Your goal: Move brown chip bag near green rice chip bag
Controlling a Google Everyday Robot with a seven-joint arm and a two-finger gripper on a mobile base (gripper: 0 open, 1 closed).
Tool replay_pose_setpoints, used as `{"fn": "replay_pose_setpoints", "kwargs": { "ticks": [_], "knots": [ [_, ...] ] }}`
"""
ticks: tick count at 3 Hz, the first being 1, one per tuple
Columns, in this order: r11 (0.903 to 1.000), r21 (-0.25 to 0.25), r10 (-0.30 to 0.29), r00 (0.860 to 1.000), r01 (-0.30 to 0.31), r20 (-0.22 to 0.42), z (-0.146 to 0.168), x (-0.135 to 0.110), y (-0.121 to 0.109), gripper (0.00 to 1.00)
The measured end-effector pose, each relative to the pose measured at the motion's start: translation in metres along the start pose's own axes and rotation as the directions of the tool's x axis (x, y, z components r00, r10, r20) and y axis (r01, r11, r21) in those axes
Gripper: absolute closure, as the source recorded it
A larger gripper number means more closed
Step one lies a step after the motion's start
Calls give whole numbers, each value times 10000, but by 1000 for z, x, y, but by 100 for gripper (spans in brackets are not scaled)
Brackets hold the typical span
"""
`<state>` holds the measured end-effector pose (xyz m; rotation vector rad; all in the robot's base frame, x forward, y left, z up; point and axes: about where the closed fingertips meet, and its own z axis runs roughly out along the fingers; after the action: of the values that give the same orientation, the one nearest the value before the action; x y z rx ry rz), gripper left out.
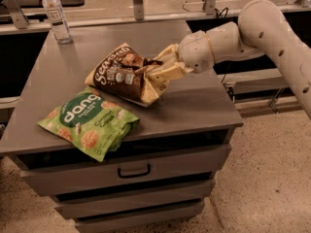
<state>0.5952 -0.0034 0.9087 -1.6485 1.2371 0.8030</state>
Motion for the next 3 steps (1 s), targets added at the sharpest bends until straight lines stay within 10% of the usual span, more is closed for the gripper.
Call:
{"fn": "replay_pose_setpoints", "kwargs": {
  "ticks": [2, 3],
  "knots": [
    [9998, -192, -55, 10000, 54, -54, 0, 2, 4, 0],
    [9988, 274, -404, 9982, 416, -454, -22, -3, -14, 0]
  ]
}}
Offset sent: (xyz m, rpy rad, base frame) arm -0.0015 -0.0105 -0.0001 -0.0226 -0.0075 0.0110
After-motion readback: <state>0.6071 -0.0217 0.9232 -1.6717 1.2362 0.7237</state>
